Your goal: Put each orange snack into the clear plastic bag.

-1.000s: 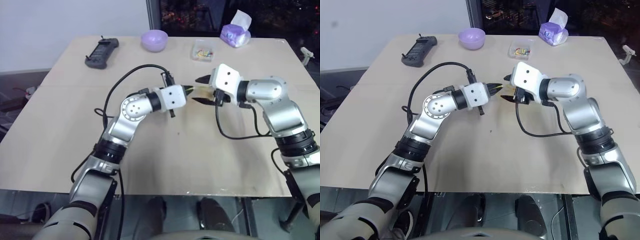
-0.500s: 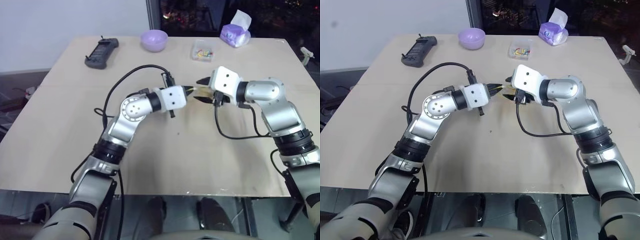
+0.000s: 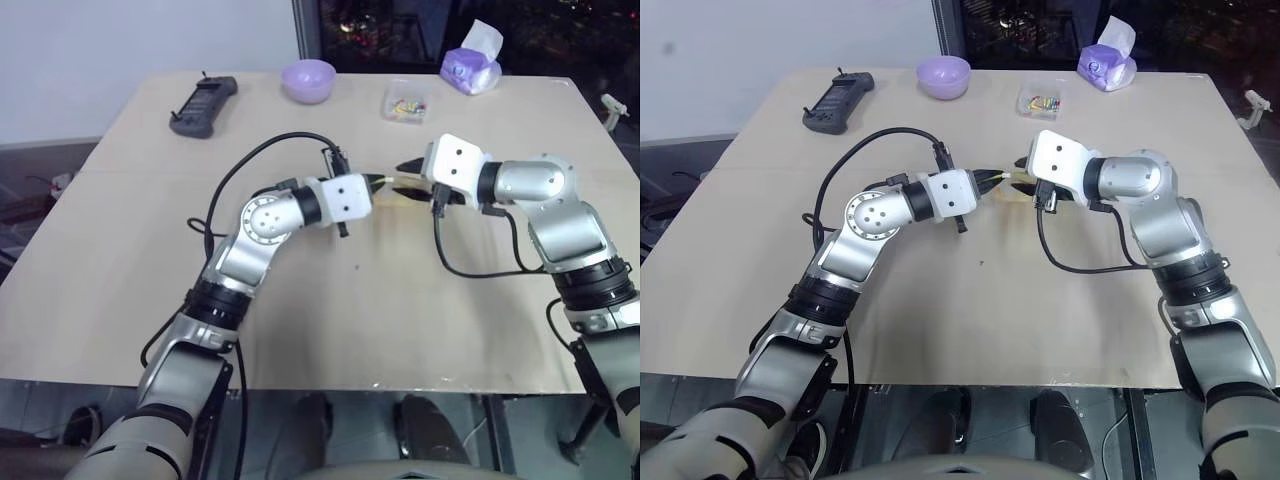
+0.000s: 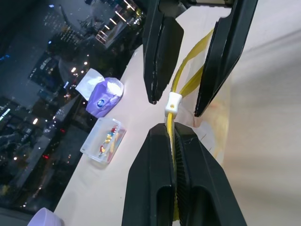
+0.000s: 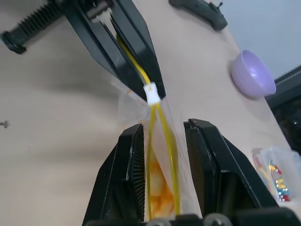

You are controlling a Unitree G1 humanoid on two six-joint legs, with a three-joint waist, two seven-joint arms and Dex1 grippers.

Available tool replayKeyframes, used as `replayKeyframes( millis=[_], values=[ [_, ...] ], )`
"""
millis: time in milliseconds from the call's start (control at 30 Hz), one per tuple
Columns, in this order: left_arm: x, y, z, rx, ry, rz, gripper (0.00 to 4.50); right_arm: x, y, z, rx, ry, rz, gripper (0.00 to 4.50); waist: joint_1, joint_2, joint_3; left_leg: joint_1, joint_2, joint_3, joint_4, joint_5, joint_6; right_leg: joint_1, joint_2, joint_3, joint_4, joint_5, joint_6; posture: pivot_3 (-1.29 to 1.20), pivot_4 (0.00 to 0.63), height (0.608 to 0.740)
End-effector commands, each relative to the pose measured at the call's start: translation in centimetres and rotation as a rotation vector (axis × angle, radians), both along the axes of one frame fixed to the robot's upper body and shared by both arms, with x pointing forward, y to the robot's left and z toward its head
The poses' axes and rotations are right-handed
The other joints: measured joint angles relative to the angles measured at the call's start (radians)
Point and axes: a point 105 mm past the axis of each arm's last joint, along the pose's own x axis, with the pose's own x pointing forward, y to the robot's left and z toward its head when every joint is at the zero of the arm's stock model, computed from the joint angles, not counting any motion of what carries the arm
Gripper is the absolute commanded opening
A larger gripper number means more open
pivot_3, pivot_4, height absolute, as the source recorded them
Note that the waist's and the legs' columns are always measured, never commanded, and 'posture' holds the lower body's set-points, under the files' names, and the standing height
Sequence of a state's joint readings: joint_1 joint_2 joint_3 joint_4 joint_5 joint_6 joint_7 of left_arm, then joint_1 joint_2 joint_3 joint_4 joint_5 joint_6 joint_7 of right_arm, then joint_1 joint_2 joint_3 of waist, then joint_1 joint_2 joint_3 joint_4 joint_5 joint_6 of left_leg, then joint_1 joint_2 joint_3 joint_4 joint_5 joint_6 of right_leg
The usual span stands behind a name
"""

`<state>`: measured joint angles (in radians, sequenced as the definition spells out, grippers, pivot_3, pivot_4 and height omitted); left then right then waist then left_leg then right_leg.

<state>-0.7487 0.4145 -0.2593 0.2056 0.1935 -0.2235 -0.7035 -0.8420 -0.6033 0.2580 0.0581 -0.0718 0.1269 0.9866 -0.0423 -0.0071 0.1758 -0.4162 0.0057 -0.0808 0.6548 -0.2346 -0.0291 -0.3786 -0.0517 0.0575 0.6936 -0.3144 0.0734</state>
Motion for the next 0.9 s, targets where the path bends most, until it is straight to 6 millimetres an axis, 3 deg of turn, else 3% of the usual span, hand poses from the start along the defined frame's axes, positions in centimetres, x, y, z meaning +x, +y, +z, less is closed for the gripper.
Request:
replayKeyframes(
  millis=[33, 900],
  values=[
    [-0.27, -0.09, 0.81, -0.016, -0.029, -0.006, 0.0, -1.08, 0.3, 1.45, 0.009, -0.057, 0.055, 1.5, 0.0, 0.0, 0.0, 0.0, 0.0, 0.0, 0.0, 0.0, 0.0, 0.0, 0.0, 0.0, 0.0, 0.0, 0.0, 0.0, 0.15, 0.74],
    [-0.49, -0.24, 0.68, -0.021, -0.02, -0.01, 0.0, -0.55, 1.19, 1.0, -0.026, -0.173, 0.109, 1.5, 0.0, 0.0, 0.0, 0.0, 0.0, 0.0, 0.0, 0.0, 0.0, 0.0, 0.0, 0.0, 0.0, 0.0, 0.0, 0.0, 0.15, 0.74]
  ],
)
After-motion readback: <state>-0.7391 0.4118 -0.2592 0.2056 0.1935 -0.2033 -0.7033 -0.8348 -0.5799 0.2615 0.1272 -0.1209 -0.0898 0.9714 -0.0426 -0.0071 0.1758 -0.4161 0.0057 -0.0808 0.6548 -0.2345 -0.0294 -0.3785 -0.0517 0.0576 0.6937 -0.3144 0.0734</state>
